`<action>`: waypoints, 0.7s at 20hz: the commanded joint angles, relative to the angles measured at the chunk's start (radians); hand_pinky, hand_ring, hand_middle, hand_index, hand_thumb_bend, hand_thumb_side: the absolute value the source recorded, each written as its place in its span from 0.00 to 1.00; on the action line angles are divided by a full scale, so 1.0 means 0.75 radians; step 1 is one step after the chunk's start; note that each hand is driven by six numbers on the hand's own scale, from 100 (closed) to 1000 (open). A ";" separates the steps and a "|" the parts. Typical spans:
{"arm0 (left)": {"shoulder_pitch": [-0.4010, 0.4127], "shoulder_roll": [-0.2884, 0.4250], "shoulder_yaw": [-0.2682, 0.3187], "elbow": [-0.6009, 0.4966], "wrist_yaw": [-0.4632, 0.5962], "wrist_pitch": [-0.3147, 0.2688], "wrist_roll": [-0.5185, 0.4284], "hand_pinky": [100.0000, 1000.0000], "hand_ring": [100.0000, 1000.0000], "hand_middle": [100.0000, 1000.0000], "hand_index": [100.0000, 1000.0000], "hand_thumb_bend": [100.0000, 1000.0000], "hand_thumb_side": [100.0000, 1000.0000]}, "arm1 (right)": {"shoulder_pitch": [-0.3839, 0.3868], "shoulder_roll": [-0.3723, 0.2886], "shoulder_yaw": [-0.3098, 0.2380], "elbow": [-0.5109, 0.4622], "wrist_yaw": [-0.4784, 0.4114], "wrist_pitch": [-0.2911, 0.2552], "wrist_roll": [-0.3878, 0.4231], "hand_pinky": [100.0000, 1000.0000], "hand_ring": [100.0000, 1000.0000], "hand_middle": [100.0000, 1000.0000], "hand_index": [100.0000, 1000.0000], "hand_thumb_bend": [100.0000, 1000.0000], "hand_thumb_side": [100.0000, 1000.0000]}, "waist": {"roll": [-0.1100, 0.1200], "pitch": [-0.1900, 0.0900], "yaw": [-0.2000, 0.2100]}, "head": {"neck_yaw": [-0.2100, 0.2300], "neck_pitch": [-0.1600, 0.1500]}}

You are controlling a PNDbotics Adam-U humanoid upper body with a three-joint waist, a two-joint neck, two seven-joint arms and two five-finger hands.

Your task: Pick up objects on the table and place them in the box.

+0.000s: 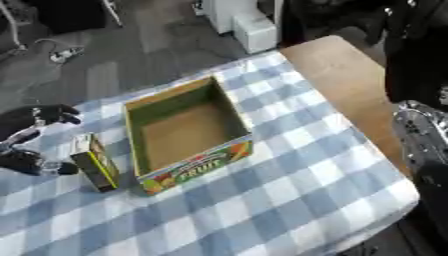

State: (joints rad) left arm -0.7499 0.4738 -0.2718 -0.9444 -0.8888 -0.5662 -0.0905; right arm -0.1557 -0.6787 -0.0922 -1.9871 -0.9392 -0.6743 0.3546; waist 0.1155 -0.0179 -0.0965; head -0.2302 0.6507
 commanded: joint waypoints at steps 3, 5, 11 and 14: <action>-0.042 0.020 0.021 0.011 -0.012 -0.016 -0.008 0.78 0.74 0.83 0.82 0.78 0.92 | -0.028 -0.045 -0.008 -0.017 0.003 0.014 0.004 0.33 0.26 0.30 0.48 0.00 1.00 | -0.003 -0.013 -0.004 | 0.030 -0.025; -0.045 0.020 0.020 0.015 -0.015 -0.020 -0.011 0.78 0.74 0.83 0.82 0.79 0.92 | -0.030 -0.046 -0.008 -0.017 0.002 0.017 0.006 0.33 0.26 0.30 0.48 0.00 1.00 | -0.002 -0.014 -0.005 | 0.030 -0.025; -0.054 0.022 0.023 0.030 -0.023 -0.025 -0.020 0.78 0.74 0.83 0.82 0.81 0.93 | -0.031 -0.046 -0.008 -0.017 0.000 0.023 0.011 0.33 0.26 0.30 0.48 0.00 1.00 | 0.000 -0.014 -0.006 | 0.028 -0.020; -0.060 0.021 0.024 0.041 -0.021 -0.030 -0.028 0.78 0.74 0.83 0.82 0.81 0.93 | -0.032 -0.047 -0.009 -0.017 -0.003 0.025 0.011 0.33 0.26 0.30 0.48 0.00 1.00 | 0.000 -0.015 -0.007 | 0.028 -0.019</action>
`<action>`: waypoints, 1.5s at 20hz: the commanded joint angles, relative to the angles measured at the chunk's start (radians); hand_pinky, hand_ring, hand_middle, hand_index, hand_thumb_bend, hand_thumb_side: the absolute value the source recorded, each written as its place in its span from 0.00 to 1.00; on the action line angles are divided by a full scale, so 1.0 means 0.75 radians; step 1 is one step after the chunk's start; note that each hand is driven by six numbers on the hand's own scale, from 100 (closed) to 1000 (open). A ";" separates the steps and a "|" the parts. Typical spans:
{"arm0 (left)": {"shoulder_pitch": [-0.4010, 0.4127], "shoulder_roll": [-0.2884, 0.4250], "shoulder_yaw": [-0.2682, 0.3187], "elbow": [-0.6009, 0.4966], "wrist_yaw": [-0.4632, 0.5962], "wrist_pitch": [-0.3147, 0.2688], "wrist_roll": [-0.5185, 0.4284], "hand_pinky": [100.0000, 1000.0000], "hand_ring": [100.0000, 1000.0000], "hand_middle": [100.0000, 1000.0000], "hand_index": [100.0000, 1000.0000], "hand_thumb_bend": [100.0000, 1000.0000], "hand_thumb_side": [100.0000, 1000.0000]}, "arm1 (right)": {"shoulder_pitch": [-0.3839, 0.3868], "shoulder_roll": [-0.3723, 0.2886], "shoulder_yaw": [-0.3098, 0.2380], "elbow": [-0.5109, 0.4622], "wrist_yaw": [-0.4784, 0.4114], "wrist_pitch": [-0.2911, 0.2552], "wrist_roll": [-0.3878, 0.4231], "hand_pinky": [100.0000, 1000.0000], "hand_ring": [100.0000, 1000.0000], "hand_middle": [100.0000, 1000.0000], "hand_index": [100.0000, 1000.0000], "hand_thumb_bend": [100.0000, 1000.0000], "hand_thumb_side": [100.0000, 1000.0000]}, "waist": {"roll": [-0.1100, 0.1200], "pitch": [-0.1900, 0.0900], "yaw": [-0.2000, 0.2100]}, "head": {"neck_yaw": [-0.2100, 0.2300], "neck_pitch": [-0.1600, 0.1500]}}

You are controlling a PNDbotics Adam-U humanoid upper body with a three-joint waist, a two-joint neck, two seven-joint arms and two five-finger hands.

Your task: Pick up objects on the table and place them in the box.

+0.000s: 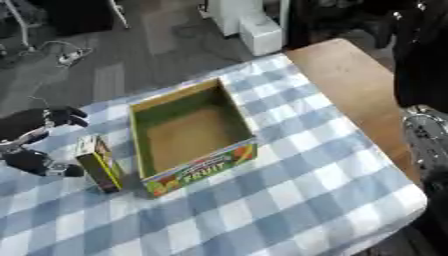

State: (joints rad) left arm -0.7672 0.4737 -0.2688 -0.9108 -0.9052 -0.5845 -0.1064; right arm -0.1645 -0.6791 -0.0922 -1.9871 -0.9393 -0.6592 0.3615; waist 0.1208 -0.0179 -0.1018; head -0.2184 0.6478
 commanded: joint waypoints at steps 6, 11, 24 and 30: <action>-0.049 0.016 0.014 0.013 0.013 -0.025 -0.034 0.79 0.74 0.83 0.82 0.83 0.92 | -0.025 -0.047 -0.009 -0.017 -0.007 0.009 0.004 0.33 0.26 0.30 0.48 0.00 1.00 | -0.006 -0.015 -0.004 | 0.014 -0.015; -0.058 0.011 0.011 0.026 0.015 -0.033 -0.054 0.79 0.74 0.83 0.82 0.83 0.91 | -0.033 -0.048 -0.010 -0.017 -0.013 0.017 0.003 0.33 0.26 0.30 0.48 0.00 1.00 | -0.003 -0.016 -0.008 | 0.015 -0.018; -0.065 -0.012 0.010 0.052 0.009 -0.039 -0.062 0.79 0.74 0.83 0.82 0.84 0.92 | -0.052 -0.052 -0.012 -0.017 -0.029 0.039 0.003 0.33 0.26 0.30 0.48 0.00 1.00 | 0.002 -0.017 -0.019 | 0.018 -0.021; -0.063 -0.019 0.010 0.063 0.000 -0.041 -0.062 0.79 0.74 0.83 0.82 0.84 0.91 | -0.060 -0.056 -0.015 -0.017 -0.039 0.047 -0.002 0.33 0.26 0.30 0.48 0.00 1.00 | 0.004 -0.019 -0.025 | 0.019 -0.024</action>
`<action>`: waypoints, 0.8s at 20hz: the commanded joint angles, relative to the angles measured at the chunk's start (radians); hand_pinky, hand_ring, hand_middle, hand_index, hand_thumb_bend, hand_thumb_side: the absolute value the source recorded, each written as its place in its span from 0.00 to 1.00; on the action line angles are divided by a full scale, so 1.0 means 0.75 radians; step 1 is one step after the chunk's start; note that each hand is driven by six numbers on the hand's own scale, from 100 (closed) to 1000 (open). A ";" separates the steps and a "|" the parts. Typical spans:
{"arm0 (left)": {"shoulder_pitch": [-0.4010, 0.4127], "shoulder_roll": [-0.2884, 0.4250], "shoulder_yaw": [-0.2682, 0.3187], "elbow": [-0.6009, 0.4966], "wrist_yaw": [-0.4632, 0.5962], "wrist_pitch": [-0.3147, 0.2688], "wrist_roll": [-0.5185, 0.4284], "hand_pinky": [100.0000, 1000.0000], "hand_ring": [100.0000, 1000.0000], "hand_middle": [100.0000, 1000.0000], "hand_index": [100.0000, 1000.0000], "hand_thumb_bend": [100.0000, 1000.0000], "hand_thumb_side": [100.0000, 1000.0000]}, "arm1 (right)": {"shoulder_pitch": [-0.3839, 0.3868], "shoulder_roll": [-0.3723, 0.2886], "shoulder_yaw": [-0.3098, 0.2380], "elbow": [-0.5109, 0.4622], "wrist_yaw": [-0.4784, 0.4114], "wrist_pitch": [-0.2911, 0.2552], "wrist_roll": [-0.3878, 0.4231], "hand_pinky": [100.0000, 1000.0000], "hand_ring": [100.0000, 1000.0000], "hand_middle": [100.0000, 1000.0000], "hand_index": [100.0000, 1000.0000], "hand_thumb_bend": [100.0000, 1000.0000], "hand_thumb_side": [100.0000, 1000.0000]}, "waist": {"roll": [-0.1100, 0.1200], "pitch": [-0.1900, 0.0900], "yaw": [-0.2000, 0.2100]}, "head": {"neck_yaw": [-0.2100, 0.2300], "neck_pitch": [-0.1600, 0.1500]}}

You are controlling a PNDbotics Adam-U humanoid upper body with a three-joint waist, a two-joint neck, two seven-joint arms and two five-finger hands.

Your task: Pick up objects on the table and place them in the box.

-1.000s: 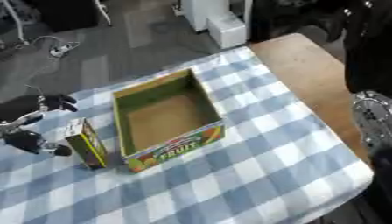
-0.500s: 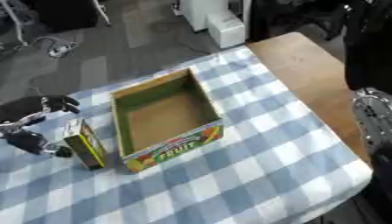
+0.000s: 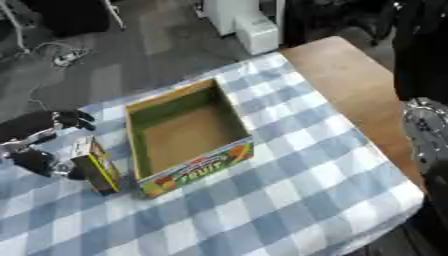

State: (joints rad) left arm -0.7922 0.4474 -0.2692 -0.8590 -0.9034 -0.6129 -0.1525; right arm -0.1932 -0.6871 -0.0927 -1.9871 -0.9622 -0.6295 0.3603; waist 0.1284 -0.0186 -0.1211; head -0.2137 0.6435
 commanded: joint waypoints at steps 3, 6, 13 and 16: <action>-0.027 0.016 0.010 0.000 -0.009 -0.004 -0.002 0.79 0.75 0.83 0.82 0.84 0.91 | -0.026 -0.048 -0.016 -0.017 -0.012 0.011 -0.002 0.33 0.26 0.30 0.48 0.00 1.00 | -0.004 -0.019 -0.002 | 0.012 -0.020; -0.027 0.018 0.012 0.006 -0.025 -0.005 0.002 0.80 0.75 0.83 0.82 0.84 0.91 | -0.030 -0.050 -0.017 -0.017 -0.017 0.015 -0.004 0.33 0.27 0.30 0.48 0.00 1.00 | -0.003 -0.020 -0.005 | 0.011 -0.019; -0.039 0.022 0.008 0.033 -0.068 -0.014 -0.009 0.81 0.76 0.84 0.82 0.84 0.90 | -0.036 -0.052 -0.021 -0.017 -0.023 0.023 -0.006 0.33 0.27 0.30 0.48 0.00 1.00 | 0.000 -0.022 -0.009 | 0.012 -0.008; -0.040 0.014 0.011 0.041 -0.080 -0.015 -0.010 0.82 0.76 0.84 0.82 0.84 0.90 | -0.038 -0.053 -0.022 -0.017 -0.026 0.025 -0.007 0.33 0.27 0.30 0.48 0.00 1.00 | 0.001 -0.023 -0.011 | 0.012 -0.006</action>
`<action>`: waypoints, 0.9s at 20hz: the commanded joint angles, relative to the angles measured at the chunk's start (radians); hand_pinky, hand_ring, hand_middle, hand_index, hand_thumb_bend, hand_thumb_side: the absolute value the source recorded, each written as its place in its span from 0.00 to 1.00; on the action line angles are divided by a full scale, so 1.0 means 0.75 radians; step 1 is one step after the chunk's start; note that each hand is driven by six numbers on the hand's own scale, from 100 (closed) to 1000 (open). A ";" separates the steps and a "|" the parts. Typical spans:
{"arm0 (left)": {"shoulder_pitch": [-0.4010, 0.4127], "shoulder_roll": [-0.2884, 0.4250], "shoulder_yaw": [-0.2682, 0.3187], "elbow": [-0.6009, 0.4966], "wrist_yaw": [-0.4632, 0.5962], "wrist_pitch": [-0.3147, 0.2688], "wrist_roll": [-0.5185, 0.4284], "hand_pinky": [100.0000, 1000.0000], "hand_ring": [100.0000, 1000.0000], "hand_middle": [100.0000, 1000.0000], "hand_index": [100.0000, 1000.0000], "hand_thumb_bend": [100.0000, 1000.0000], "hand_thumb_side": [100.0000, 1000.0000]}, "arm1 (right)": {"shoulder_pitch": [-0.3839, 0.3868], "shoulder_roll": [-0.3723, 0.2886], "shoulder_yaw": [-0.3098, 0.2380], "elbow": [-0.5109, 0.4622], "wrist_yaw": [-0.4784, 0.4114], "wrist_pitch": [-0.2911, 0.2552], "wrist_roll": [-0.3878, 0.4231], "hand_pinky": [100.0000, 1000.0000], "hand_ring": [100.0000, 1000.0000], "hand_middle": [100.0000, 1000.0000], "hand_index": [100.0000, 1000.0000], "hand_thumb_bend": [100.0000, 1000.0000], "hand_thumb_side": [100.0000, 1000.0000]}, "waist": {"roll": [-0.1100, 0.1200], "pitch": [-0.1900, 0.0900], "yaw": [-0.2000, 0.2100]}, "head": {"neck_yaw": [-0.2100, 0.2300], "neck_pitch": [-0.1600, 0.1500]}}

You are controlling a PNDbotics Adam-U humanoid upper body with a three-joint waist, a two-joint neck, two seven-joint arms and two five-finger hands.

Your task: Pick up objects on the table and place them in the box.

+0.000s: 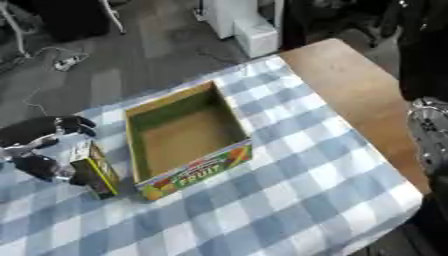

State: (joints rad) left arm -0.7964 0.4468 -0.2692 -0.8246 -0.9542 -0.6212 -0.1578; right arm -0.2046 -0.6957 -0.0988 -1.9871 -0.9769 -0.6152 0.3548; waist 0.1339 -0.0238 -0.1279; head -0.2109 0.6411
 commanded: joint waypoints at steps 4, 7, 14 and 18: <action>-0.034 0.014 0.012 0.006 -0.026 -0.005 -0.003 0.81 0.76 0.84 0.82 0.84 0.90 | -0.026 -0.042 -0.014 -0.017 -0.011 0.009 0.000 0.33 0.27 0.30 0.48 0.00 1.00 | -0.005 -0.016 -0.004 | 0.009 -0.002; -0.030 0.014 0.013 0.010 -0.025 -0.009 0.000 0.81 0.76 0.84 0.82 0.84 0.90 | -0.027 -0.042 -0.015 -0.017 -0.012 0.011 -0.001 0.33 0.27 0.30 0.48 0.00 1.00 | -0.005 -0.016 -0.005 | 0.008 -0.003; -0.022 0.007 0.015 0.027 -0.023 -0.006 -0.003 0.81 0.76 0.84 0.82 0.85 0.88 | -0.030 -0.043 -0.017 -0.017 -0.016 0.012 -0.001 0.33 0.26 0.30 0.48 0.00 1.00 | -0.004 -0.016 -0.007 | 0.009 -0.002; -0.019 0.004 0.015 0.036 -0.026 -0.007 -0.007 0.81 0.76 0.84 0.82 0.86 0.87 | -0.032 -0.043 -0.017 -0.017 -0.017 0.013 -0.002 0.33 0.26 0.30 0.48 0.00 1.00 | -0.004 -0.015 -0.008 | 0.008 -0.002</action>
State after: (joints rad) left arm -0.7959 0.4368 -0.2691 -0.7927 -0.9723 -0.6255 -0.1600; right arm -0.2099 -0.6958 -0.0992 -1.9871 -0.9855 -0.6080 0.3537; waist 0.1366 -0.0240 -0.1336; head -0.2108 0.6414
